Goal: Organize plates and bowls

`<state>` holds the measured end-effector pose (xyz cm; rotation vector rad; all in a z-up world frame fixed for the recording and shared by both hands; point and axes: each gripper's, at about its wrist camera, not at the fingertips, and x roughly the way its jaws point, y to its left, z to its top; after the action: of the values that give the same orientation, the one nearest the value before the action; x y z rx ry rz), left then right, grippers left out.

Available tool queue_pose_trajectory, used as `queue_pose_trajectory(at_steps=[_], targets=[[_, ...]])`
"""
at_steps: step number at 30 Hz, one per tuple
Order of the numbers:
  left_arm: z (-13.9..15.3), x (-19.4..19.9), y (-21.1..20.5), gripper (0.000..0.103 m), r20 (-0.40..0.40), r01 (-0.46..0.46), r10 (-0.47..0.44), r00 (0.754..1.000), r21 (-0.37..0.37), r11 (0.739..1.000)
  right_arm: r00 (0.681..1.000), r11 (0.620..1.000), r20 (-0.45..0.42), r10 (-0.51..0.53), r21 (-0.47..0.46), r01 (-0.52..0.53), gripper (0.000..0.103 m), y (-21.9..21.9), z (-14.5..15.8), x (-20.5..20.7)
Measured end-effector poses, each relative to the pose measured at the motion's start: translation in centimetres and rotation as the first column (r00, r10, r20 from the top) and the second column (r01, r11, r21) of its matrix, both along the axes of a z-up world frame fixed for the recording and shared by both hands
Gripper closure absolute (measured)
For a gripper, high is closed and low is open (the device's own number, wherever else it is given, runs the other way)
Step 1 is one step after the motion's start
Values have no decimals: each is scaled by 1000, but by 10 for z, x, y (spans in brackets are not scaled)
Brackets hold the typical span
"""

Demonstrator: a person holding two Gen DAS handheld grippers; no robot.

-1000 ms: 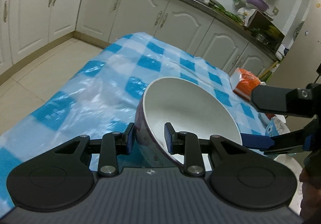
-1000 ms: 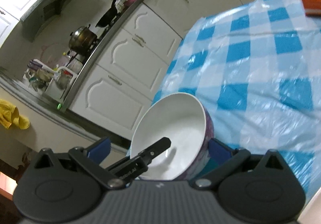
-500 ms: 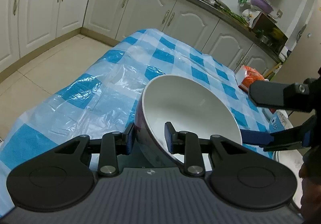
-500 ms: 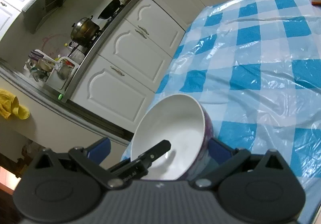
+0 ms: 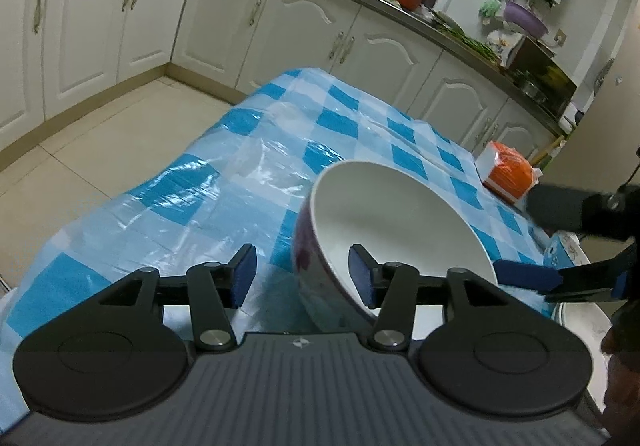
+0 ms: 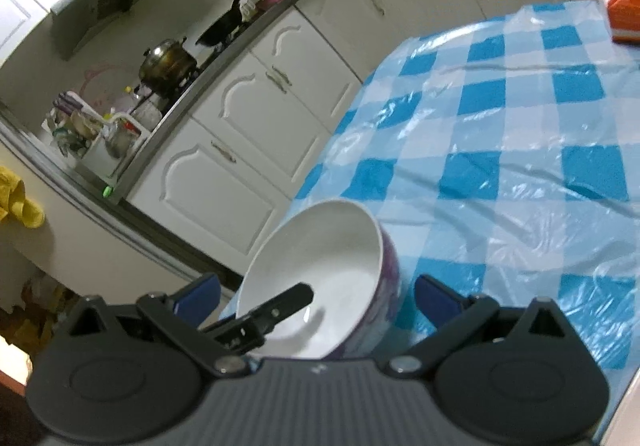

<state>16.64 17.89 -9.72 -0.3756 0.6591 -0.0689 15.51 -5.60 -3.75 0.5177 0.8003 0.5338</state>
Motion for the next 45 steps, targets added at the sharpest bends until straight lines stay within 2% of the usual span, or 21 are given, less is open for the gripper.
queue_pose_trajectory(at_steps=[7, 14, 18, 20, 28, 35, 42, 45], targets=[[7, -13, 7, 29, 20, -32, 32, 999, 22, 999, 987, 995, 138, -79, -43, 86, 1, -23, 21, -2], [26, -26, 5, 24, 53, -58, 55, 997, 57, 997, 955, 976, 222, -199, -47, 214, 1, -69, 37, -9], [40, -31, -3, 14, 75, -48, 42, 996, 75, 996, 917, 950, 290, -273, -71, 305, 1, -96, 47, -20], [46, -31, -11, 5, 85, -34, 27, 996, 88, 995, 899, 937, 315, -303, -75, 342, 1, -110, 48, -25], [66, -23, -42, 3, 121, 23, -33, 992, 86, 996, 798, 852, 424, -427, -105, 512, 1, -162, 47, -42], [74, -14, -79, 0, 116, 102, -111, 987, 83, 991, 750, 796, 381, -541, -55, 602, 1, -217, 42, -47], [75, 2, -121, 0, 105, 206, -215, 971, 90, 974, 771, 786, 232, -593, -42, 617, 1, -261, 16, -38], [75, 12, -148, 0, 99, 256, -266, 959, 103, 961, 781, 793, 172, -601, 2, 609, 1, -274, 3, -35]])
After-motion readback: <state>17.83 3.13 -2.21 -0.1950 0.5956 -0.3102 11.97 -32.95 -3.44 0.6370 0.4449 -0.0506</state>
